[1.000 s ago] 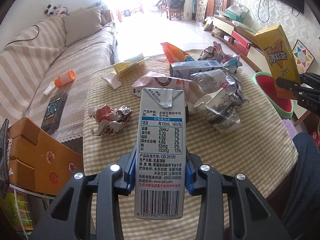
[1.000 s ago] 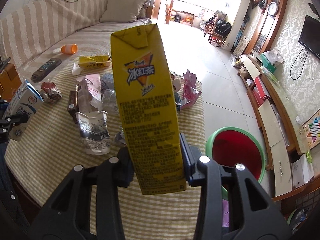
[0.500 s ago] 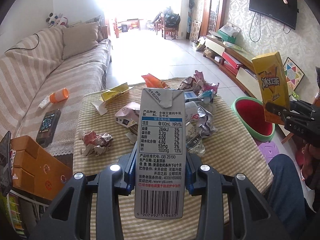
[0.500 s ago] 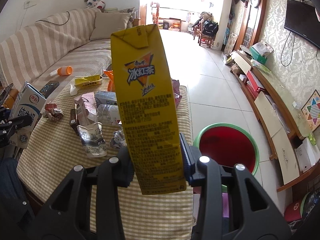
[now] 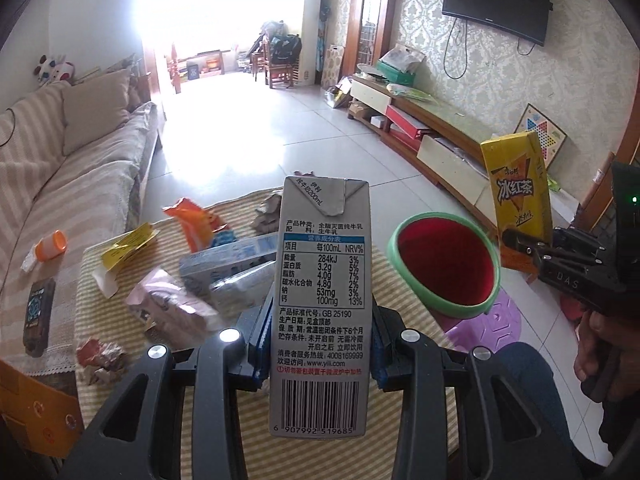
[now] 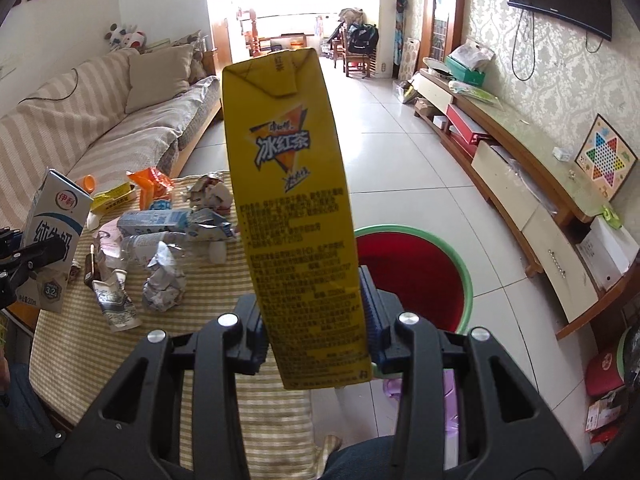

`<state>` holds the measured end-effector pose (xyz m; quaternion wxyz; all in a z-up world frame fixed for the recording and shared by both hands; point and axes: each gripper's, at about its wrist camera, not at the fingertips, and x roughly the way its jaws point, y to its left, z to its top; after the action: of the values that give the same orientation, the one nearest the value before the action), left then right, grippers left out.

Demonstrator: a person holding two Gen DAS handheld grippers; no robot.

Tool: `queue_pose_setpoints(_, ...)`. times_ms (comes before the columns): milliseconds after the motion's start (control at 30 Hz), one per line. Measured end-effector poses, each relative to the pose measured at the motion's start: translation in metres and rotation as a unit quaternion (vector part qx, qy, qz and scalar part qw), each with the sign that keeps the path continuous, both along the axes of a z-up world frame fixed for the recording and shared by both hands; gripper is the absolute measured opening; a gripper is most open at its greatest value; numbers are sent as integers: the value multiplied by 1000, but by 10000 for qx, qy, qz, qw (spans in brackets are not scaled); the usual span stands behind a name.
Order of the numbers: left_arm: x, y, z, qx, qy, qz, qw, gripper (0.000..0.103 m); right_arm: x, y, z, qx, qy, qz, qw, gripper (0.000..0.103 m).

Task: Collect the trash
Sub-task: 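Carry both cartons to the red bin and open both tools to drop them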

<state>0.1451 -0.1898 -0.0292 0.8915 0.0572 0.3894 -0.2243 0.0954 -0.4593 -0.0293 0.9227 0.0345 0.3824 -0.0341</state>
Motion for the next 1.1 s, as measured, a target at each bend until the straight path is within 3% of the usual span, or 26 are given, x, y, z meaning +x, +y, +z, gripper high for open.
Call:
queue_pose_setpoints(500,58,-142,-13,-356,340,-944,9943,35,27,-94,-29,437,243,-691,9964,38)
queue_pose_setpoints(600,65,-169,-23,-281,393,-1090,9929,35,34,-104,-40,458,334,-696,9960,29)
queue_pose_setpoints(933,72,-219,-45,-280,698,-1442,9867,36,41,-126,-59,646,466,-877,9930,31)
queue_pose_setpoints(967,73,-221,-46,-292,710,-1449,9865,41,41,-126,-59,646,475,-914,9926,32)
queue_pose_setpoints(1033,74,-223,-46,-349,684,-1453,9864,51,38,-130,-60,643,466,-1001,9918,44)
queue_pose_setpoints(1100,74,-223,-45,-454,666,-1444,9862,70,36,-133,-60,622,464,-1047,9915,47)
